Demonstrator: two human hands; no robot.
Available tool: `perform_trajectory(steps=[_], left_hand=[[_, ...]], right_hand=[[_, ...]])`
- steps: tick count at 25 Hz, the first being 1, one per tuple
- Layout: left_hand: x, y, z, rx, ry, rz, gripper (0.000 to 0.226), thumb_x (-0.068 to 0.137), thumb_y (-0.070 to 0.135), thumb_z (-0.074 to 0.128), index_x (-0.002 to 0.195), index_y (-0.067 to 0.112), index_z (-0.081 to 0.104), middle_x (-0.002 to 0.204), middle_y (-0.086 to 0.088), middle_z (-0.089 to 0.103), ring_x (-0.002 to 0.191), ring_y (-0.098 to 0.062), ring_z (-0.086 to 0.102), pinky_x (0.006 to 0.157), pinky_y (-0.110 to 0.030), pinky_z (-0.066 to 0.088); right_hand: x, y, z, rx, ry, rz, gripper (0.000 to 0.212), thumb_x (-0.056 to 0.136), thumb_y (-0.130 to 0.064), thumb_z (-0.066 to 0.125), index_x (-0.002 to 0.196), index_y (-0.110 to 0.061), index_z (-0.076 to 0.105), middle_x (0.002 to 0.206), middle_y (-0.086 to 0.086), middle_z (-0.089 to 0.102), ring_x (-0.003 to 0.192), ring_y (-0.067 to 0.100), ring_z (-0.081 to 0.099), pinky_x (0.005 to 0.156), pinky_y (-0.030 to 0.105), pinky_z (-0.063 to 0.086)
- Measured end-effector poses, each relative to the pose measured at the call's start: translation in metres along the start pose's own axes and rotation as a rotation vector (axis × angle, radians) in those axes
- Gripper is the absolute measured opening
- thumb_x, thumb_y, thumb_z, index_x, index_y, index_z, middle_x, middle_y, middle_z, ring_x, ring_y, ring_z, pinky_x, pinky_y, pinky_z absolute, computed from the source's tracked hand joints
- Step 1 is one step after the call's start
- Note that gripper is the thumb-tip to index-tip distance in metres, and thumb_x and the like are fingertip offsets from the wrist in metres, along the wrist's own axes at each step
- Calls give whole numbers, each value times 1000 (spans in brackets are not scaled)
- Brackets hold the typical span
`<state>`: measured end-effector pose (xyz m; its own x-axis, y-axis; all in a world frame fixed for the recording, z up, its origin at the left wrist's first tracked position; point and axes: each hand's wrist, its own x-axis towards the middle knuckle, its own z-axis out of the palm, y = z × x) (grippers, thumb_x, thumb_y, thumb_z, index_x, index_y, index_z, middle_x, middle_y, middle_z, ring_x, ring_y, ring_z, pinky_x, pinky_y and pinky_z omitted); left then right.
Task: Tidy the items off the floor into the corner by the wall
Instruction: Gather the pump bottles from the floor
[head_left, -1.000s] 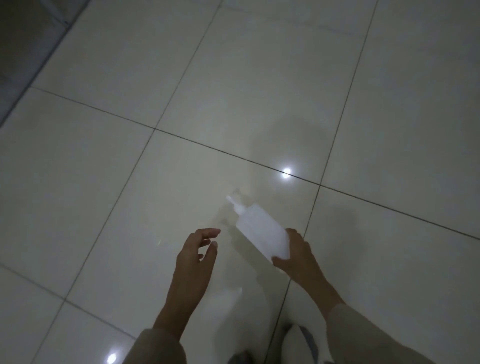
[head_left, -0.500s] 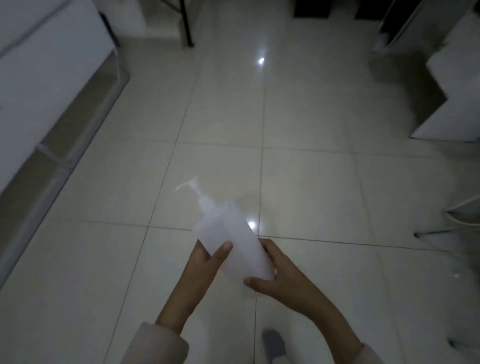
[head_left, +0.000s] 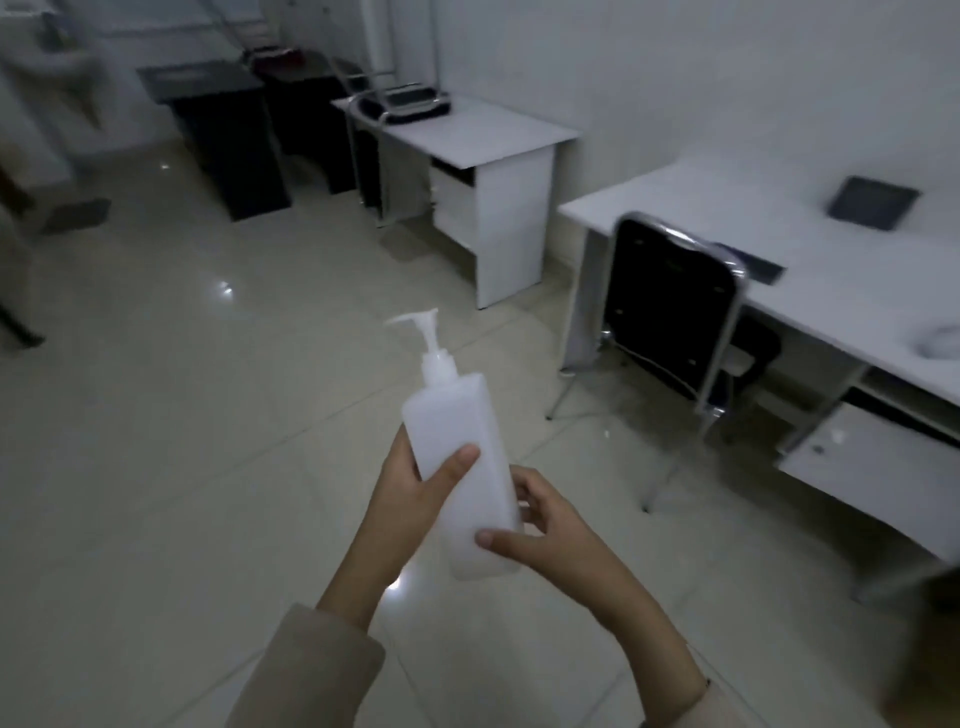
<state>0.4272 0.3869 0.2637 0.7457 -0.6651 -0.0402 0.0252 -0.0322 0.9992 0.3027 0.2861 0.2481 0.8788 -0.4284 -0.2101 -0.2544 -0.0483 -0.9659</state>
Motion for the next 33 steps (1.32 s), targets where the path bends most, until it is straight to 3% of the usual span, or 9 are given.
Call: perform_trajectory(steps=[4,11,15,18,20,22,25,29,33], left_hand=[[-15,23,142,-22,-261,43,53,67,42,67,115,26,51,107,3,65,90,-8,66,66,-19,55],[-130,28,396,-21,-727,67,64,59,43,69,118,34,47,111,7,62,97,-9,63,68,-22,56],[-197,20,520,50,-972,78,66,59,38,75,117,33,43,114,5,57,102,-12,58,79,-31,54],[-232,8,596,140,-1129,96,66,66,33,77,119,36,37,107,21,50,96,2,51,70,-20,47],[-246,1,639,166,-1198,102,65,67,33,78,116,39,35,103,28,45,91,6,48,64,-15,40],[-254,-8,680,187,-1250,118,65,66,30,79,115,38,36,104,25,47,91,6,47,64,-15,38],[-255,-18,741,231,-1324,142,65,65,25,80,113,36,38,107,18,49,94,0,50,65,-17,39],[-240,-22,835,285,-1436,180,59,64,28,81,101,47,39,109,16,48,99,-7,48,66,-19,41],[-218,-17,940,306,-1493,188,61,60,29,84,99,48,41,118,8,53,108,-16,52,86,-38,50]], right_hand=[[-93,15,-107,63,335,-12,51,76,-28,71,121,-35,48,119,-12,54,106,3,56,75,16,53],[-308,84,-258,118,734,77,55,73,-39,70,123,-38,48,122,-11,57,111,8,56,90,33,53],[-419,114,-327,182,991,100,38,86,-27,61,123,-32,50,118,-9,59,106,4,58,74,16,53],[-483,132,-366,156,1222,129,29,89,-29,54,118,-34,53,120,-12,58,110,4,55,91,27,49],[-513,138,-391,145,1335,105,24,90,-27,54,113,-35,55,119,-9,59,110,5,56,93,29,48],[-534,142,-420,133,1430,64,25,90,-21,54,112,-33,55,117,-6,60,108,7,57,91,28,48],[-550,145,-472,68,1485,23,29,90,-17,53,117,-25,55,116,-5,60,107,9,58,88,25,48],[-559,146,-569,-58,1486,47,31,89,-20,56,119,-26,54,117,-9,59,100,9,61,83,23,50],[-574,150,-677,-150,1473,124,29,86,-22,61,114,-28,56,113,-2,61,92,15,63,77,17,50]])
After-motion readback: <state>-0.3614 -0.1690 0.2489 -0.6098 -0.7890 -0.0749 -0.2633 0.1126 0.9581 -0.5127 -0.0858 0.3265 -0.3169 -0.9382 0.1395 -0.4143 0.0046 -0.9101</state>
